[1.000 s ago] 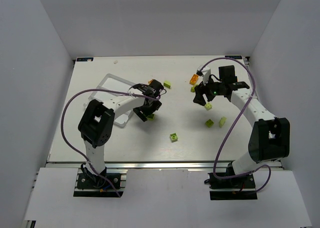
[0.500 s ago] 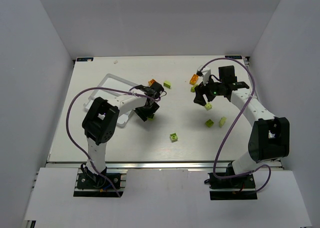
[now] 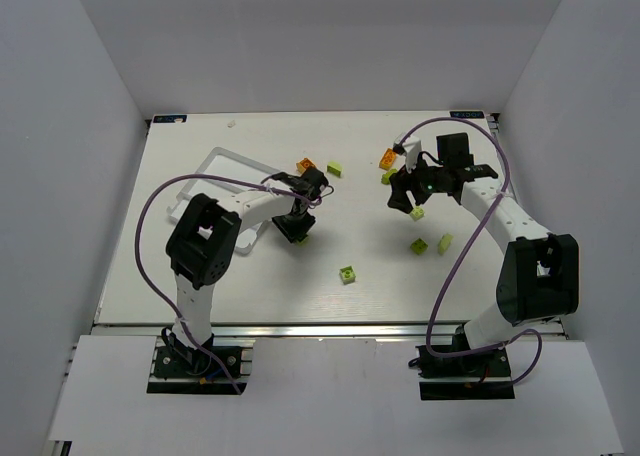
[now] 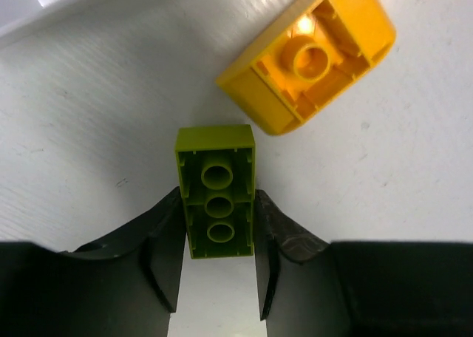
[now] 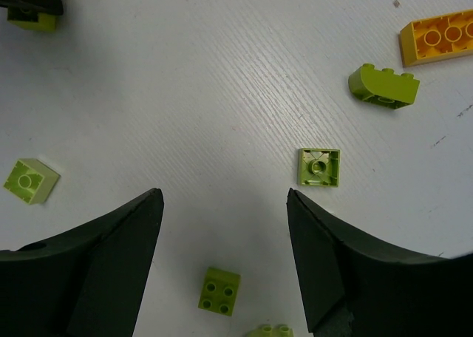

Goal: Sort the legos into containers by color

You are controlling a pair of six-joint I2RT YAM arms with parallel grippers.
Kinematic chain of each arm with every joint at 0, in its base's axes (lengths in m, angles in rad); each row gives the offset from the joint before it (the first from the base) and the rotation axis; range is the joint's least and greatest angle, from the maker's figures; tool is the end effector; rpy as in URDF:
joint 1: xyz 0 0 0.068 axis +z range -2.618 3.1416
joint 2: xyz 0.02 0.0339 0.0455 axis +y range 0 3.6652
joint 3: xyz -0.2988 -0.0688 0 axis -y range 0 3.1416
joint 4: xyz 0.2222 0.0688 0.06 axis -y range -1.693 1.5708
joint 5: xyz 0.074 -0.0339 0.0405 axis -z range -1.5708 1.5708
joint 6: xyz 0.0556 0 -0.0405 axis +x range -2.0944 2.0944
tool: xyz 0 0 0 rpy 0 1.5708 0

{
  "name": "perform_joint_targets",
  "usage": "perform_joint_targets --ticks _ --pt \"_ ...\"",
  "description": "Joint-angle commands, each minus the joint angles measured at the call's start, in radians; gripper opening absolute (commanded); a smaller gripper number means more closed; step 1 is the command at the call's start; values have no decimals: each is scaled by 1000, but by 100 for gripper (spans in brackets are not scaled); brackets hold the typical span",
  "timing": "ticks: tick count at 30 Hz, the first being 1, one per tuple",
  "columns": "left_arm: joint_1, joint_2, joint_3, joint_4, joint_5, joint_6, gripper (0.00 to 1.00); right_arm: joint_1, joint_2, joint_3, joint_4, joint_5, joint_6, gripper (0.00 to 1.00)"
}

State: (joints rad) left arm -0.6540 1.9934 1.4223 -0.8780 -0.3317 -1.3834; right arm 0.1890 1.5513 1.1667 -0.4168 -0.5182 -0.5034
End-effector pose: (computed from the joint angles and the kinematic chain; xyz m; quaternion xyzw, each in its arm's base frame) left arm 0.3105 -0.2152 0.1907 -0.3605 0.9161 0.0354 0.1718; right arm 0.3167 0.0886 0.2966 -0.3945 0.8102 0.1778 0.3955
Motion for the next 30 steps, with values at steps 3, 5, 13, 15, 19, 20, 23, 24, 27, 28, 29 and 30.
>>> perform_joint_targets --ticks 3,5,13,15,19,20,23,24,27,28,29,30 --pt "-22 -143 44 -4 81 118 0 -6 -33 -7 -13 -37 -40 72" --pt "-33 -192 30 13 114 141 0 -3 -39 -15 -16 -63 -52 70" --pt "52 -309 78 56 -48 263 0 12 -40 -27 -20 -152 -67 27" --pt "102 -280 125 68 -61 293 0 20 -46 -29 -22 -155 -64 22" --pt "221 -124 231 79 -50 348 0 47 -66 -44 -22 -164 -63 31" --pt "237 -95 259 76 -47 374 0 61 -74 -48 -22 -163 -61 32" --pt "286 9 368 54 -47 411 0 79 -86 -64 -16 -144 -60 40" --pt "295 33 413 48 -44 435 0 84 -88 -70 -13 -134 -60 43" --pt "318 102 461 40 -29 475 7 93 -88 -79 -14 -128 -58 54" --pt "329 117 483 31 -27 477 10 96 -83 -81 -20 -132 -58 58" --pt "329 131 489 30 -26 481 14 98 -83 -82 -22 -135 -58 61" --pt "339 149 492 27 -20 486 22 110 -80 -87 -25 -138 -61 65"
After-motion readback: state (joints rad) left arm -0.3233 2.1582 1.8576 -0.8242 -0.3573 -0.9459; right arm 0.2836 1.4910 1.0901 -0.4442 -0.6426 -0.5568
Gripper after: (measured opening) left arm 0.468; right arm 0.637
